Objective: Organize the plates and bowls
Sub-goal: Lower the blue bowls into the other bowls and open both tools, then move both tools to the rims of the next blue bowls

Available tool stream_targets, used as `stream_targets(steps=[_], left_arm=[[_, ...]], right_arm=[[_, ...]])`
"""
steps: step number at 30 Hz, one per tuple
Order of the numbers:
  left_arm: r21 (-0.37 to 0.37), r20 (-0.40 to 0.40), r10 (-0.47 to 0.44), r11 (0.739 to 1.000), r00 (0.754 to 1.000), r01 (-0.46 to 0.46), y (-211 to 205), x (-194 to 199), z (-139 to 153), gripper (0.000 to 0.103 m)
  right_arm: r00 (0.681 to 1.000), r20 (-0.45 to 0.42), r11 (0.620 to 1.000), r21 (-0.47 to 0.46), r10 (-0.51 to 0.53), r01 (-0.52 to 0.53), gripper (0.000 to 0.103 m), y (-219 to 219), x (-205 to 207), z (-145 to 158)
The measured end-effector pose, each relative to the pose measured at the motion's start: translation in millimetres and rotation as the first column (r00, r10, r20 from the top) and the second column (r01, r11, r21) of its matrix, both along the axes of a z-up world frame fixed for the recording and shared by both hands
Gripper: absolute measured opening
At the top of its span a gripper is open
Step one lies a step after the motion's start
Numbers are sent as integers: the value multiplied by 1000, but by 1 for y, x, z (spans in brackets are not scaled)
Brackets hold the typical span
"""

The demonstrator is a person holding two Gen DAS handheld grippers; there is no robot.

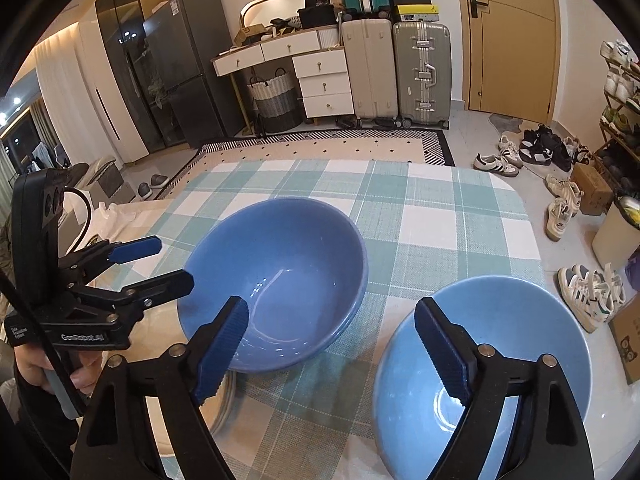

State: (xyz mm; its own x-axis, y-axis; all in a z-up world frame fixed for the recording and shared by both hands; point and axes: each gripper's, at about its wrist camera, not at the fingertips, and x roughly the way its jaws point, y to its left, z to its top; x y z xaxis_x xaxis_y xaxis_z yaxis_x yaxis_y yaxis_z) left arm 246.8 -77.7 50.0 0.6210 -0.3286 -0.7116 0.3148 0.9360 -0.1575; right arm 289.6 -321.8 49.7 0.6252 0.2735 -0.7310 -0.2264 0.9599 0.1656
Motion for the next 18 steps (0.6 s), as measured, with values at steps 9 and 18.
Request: stream_targets(steps=[9,18], left_arm=[[8,10,-29,1000,1000,29,-18,-25,12,101],[17,-17,-147,989,989,147,-67,-54,17,101]], right_arm=[[996,57,997,50,-70,67,94,-32,-25,17],[980,64,978,100,-190,184,97,-88,-55,29]])
